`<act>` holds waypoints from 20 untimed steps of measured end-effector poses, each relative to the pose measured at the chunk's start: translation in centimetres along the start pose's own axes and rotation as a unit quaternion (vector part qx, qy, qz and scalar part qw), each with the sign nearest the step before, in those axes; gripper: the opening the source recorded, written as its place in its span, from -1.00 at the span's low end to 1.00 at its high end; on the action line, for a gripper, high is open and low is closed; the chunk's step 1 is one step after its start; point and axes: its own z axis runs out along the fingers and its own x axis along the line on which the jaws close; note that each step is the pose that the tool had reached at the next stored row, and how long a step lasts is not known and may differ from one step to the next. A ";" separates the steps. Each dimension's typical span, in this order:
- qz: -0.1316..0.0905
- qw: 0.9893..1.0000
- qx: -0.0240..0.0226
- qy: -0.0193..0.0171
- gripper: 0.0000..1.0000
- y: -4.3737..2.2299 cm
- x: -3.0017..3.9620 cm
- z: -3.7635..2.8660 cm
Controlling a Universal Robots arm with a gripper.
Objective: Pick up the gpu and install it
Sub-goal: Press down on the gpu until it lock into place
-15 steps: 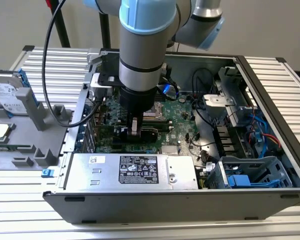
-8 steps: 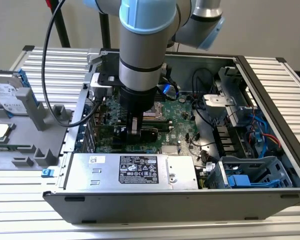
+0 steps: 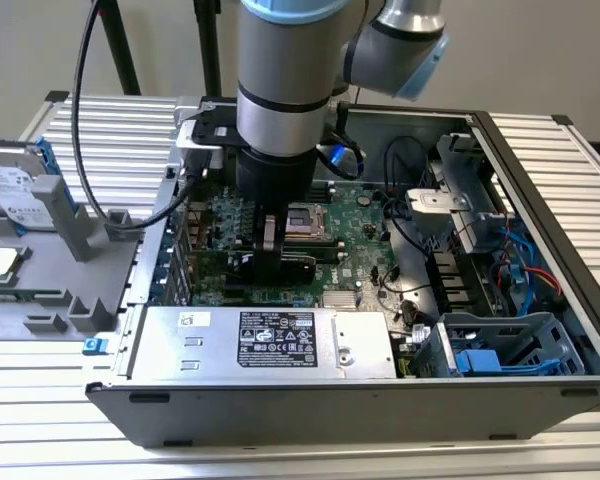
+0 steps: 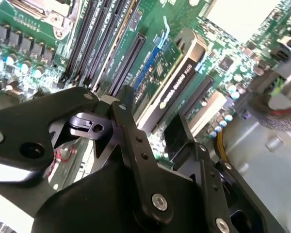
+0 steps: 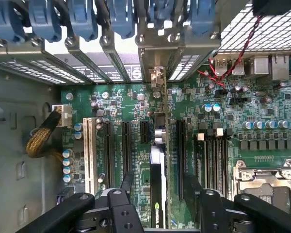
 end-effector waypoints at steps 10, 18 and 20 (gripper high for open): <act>0.001 1.000 0.001 0.000 1.00 0.15 0.01 -2.70; 0.001 1.000 0.001 0.001 -1.00 0.17 0.01 -2.91; 0.001 1.000 0.001 0.001 -1.00 0.17 0.01 -2.92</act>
